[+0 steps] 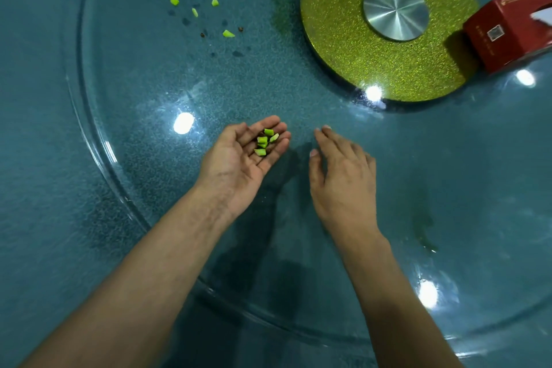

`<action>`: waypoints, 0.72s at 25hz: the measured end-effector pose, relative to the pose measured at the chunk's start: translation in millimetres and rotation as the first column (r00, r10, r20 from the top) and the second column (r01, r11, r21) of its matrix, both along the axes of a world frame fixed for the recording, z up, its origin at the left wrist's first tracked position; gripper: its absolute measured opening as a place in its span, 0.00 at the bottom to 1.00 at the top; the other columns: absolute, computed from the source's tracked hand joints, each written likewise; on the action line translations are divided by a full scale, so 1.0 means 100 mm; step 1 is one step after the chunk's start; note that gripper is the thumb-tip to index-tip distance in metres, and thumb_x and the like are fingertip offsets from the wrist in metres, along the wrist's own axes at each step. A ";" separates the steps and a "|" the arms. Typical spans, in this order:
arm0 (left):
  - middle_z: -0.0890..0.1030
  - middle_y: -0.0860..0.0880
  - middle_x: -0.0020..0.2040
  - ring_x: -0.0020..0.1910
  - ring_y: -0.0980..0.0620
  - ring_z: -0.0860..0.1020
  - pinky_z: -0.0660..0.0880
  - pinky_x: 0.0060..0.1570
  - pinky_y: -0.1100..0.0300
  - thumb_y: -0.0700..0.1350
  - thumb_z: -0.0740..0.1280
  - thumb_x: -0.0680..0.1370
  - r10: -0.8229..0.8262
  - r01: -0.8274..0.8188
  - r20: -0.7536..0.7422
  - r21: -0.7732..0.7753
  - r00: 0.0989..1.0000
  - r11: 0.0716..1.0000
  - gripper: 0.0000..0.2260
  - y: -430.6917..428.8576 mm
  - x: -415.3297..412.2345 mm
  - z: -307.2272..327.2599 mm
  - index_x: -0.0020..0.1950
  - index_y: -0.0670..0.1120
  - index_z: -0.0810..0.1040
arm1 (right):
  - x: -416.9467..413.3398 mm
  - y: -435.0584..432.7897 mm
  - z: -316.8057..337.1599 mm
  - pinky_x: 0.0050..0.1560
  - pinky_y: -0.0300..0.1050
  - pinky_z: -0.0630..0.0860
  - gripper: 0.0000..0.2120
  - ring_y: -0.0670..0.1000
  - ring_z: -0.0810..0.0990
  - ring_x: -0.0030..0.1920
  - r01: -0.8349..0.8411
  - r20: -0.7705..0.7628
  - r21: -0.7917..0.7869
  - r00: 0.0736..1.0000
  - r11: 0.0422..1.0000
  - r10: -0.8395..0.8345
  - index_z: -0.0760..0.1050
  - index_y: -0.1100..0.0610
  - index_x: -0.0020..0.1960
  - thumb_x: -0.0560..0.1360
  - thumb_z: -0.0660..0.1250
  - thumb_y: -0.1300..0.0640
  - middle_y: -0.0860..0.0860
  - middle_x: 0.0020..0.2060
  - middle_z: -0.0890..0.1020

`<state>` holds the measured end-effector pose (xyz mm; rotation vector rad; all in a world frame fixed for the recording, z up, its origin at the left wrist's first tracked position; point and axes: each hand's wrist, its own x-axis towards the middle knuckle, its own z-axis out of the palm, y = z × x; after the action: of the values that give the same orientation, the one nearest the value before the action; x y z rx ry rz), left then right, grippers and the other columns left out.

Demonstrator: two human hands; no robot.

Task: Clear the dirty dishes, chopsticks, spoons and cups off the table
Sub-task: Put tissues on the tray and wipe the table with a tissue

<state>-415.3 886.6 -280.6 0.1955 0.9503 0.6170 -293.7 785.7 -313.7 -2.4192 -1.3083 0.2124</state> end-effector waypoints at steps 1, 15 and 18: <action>0.84 0.36 0.53 0.53 0.42 0.84 0.81 0.56 0.54 0.43 0.53 0.84 0.003 -0.003 0.002 -0.004 1.000 1.000 0.19 -0.02 -0.03 0.00 0.57 0.32 0.80 | -0.05 -0.03 0.00 0.68 0.52 0.66 0.20 0.53 0.75 0.68 0.019 0.020 -0.024 1.000 1.000 -0.018 0.76 0.54 0.70 0.81 0.58 0.51 0.50 0.70 0.77; 0.84 0.35 0.56 0.57 0.41 0.84 0.81 0.58 0.53 0.44 0.54 0.85 0.020 -0.020 0.014 -0.004 1.000 1.000 0.19 0.04 -0.27 0.06 0.57 0.33 0.81 | -0.07 -0.30 0.01 0.81 0.53 0.48 0.22 0.44 0.70 0.74 0.139 0.067 -0.078 0.989 0.987 -0.134 0.73 0.51 0.73 0.83 0.52 0.50 0.45 0.73 0.74; 0.84 0.35 0.55 0.55 0.42 0.84 0.81 0.58 0.53 0.44 0.54 0.85 0.021 -0.021 0.020 -0.003 1.000 1.000 0.20 0.07 -0.31 0.05 0.56 0.33 0.81 | -0.04 -0.33 0.00 0.81 0.53 0.48 0.21 0.44 0.71 0.73 0.199 0.024 -0.031 0.980 0.980 -0.198 0.75 0.51 0.72 0.83 0.54 0.50 0.45 0.72 0.75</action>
<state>-446.7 893.7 -275.3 0.1769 0.9344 0.6357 -297.3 752.3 -313.7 -2.5655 -1.0695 0.1561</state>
